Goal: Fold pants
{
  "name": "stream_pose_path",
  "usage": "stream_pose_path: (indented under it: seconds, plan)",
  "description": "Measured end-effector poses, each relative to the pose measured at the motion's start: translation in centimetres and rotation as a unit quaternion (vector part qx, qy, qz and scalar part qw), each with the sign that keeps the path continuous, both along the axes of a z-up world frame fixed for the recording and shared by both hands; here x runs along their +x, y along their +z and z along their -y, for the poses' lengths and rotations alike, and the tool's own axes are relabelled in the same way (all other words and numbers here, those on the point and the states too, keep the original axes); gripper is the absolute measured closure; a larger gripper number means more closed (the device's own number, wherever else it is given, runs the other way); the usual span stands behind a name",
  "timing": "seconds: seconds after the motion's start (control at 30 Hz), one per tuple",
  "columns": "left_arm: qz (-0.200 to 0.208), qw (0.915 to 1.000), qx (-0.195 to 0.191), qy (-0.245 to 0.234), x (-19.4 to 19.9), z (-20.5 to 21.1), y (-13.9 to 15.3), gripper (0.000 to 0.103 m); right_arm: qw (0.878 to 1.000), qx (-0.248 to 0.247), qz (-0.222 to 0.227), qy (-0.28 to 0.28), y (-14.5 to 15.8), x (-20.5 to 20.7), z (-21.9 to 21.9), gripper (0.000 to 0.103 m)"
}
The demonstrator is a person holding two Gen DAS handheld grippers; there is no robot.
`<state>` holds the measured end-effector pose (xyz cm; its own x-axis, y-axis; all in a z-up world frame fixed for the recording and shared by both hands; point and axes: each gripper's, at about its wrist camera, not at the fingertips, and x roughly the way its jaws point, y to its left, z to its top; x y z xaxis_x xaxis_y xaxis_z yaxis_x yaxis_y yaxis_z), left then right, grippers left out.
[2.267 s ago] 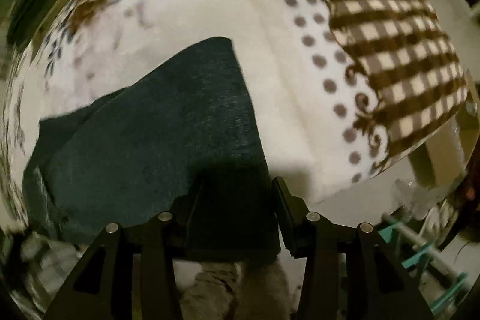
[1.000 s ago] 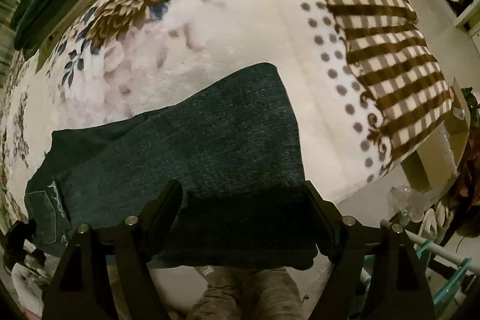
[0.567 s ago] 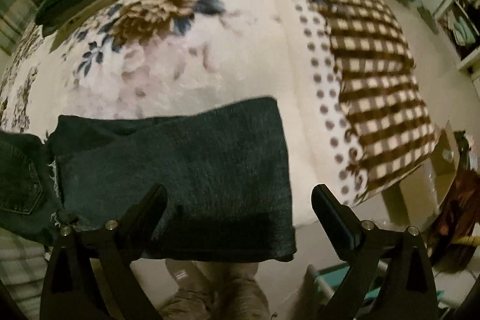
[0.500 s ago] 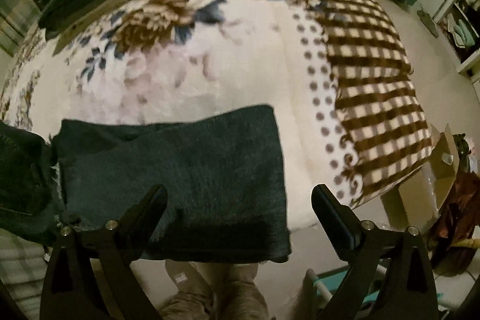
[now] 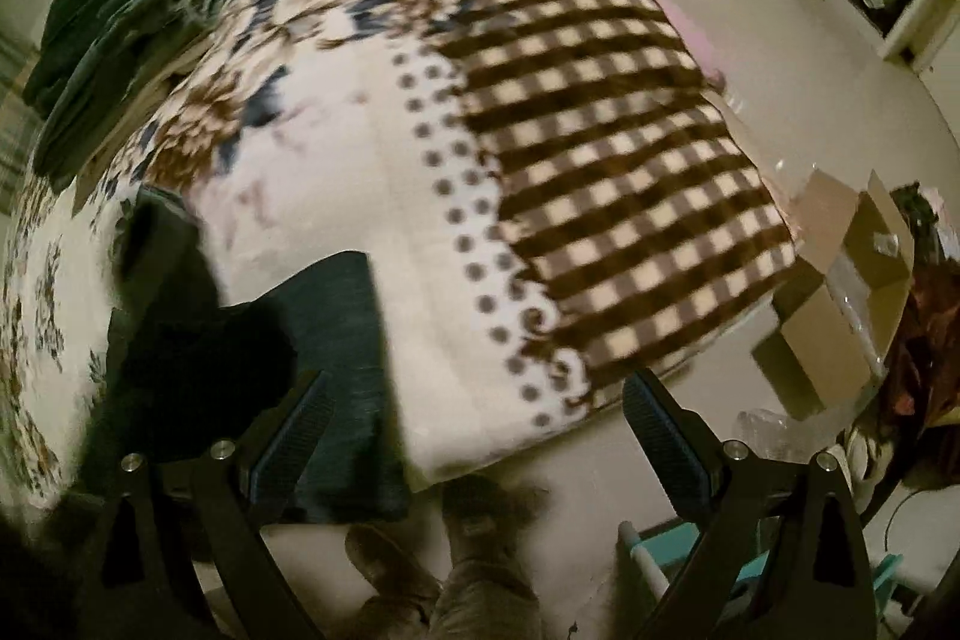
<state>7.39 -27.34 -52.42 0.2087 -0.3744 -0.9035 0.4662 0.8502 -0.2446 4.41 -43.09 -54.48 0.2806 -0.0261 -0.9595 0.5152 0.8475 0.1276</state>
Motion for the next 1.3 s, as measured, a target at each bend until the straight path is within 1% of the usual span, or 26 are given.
stream_pose_path:
  seconds: [0.07,0.13,0.17,0.2,0.27,0.3,0.33,0.37,0.43,0.5,0.53,0.57,0.63,0.67,0.7,0.73,0.77,0.83,0.9,0.93,0.97,1.03,1.1,1.17,1.23,1.3]
  plan:
    - [-0.027,0.9995,0.010,0.010,0.4,0.0,-0.7,0.072,1.000,0.013,0.002,-0.003,-0.1,-0.3,0.8,0.004]
    - [-0.048,0.9987,0.000,0.014,0.2,-0.4,0.0,0.059,0.999,0.033,0.008,-0.005,-0.1,-0.5,1.6,0.004]
    - [-0.059,0.9982,-0.008,0.015,0.0,-0.8,0.4,0.043,0.999,0.047,0.014,-0.006,0.0,-0.5,2.0,0.004]
    - [-0.073,0.9969,-0.022,0.015,-0.1,-1.4,1.1,0.030,0.998,0.058,0.018,-0.006,0.0,-0.5,2.1,0.004]
    - [-0.079,0.9961,-0.032,0.022,-0.6,-2.9,2.3,0.029,0.995,0.098,0.029,-0.006,0.0,-0.2,2.4,0.004]
    - [-0.076,0.9962,-0.029,0.028,-0.2,-3.9,2.7,0.029,0.991,0.127,0.036,-0.003,-0.1,0.1,2.3,0.004]
    - [-0.073,0.9961,-0.027,0.042,-0.1,-5.3,3.6,0.029,0.989,0.145,0.040,0.000,-0.2,0.4,2.2,0.004]
    - [-0.072,0.9957,-0.027,0.051,0.1,-6.0,3.5,0.029,0.985,0.168,0.044,0.007,-0.4,0.9,1.8,0.004]
    - [-0.065,0.9935,-0.017,0.092,1.0,-9.0,4.1,0.029,0.980,0.191,0.046,0.022,-0.9,1.9,0.8,0.004]
    - [-0.058,0.9907,0.003,0.123,1.9,-11.5,3.8,0.029,0.977,0.206,0.035,0.043,-2.2,3.3,-0.6,0.004]
    - [-0.051,0.9878,0.019,0.146,2.5,-13.2,3.5,0.029,0.975,0.216,0.020,0.050,-3.4,4.1,-1.4,0.004]
    - [-0.047,0.9861,0.029,0.157,2.9,-14.2,3.2,0.029,0.973,0.224,0.013,0.050,-4.1,4.4,-1.8,0.004]
    - [-0.043,0.9790,0.064,0.189,4.0,-16.8,2.1,0.029,0.965,0.256,0.003,0.049,-6.0,5.3,-3.0,0.005]
    - [-0.043,0.9747,0.065,0.209,4.4,-17.9,1.7,0.029,0.964,0.261,0.012,0.051,-6.4,5.6,-3.6,0.016]
    - [-0.048,0.9709,0.065,0.225,4.9,-19.0,1.3,0.029,0.970,0.238,0.012,0.054,-6.4,5.8,-4.1,0.042]
    - [-0.051,0.9670,0.064,0.241,5.3,-20.1,1.1,0.029,0.978,0.201,0.009,0.061,-6.2,5.9,-4.5,0.053]
    - [-0.050,0.9640,0.063,0.253,5.7,-20.9,1.1,0.029,0.983,0.171,0.008,0.071,-5.9,6.0,-4.9,0.072]
    - [-0.054,0.9612,0.056,0.265,6.2,-21.7,1.0,0.029,0.987,0.140,0.018,0.081,-4.7,5.7,-5.5,0.090]
    - [-0.059,0.9595,0.040,0.273,6.6,-22.0,1.0,0.028,0.989,0.105,0.025,0.096,-3.2,5.3,-5.8,0.092]
    - [-0.064,0.9594,0.031,0.273,6.8,-21.9,1.0,0.025,0.991,0.083,0.030,0.097,-2.1,5.0,-5.8,0.092]
    - [-0.068,0.9599,0.020,0.271,7.1,-21.8,0.9,0.018,0.992,0.076,0.033,0.093,-1.5,4.8,-5.2,0.092]
    - [-0.074,0.9609,0.003,0.267,7.6,-21.3,0.7,0.018,0.995,0.070,0.038,0.066,-0.4,4.5,-2.9,0.092]
    - [-0.080,0.9614,-0.015,0.263,8.4,-20.3,0.5,0.018,0.996,0.067,0.039,0.033,0.1,4.1,-0.1,0.092]
    - [-0.091,0.9612,-0.035,0.258,9.1,-19.4,0.2,0.018,0.997,0.061,0.032,0.017,-0.1,4.1,2.5,0.092]
    - [-0.107,0.9608,-0.058,0.249,10.1,-17.9,-0.8,0.018,0.996,0.090,0.020,0.001,-1.6,4.1,4.7,0.092]
    - [-0.126,0.9613,-0.065,0.236,11.0,-16.4,-2.0,0.018,0.995,0.096,0.007,0.008,-2.9,3.9,5.4,0.092]
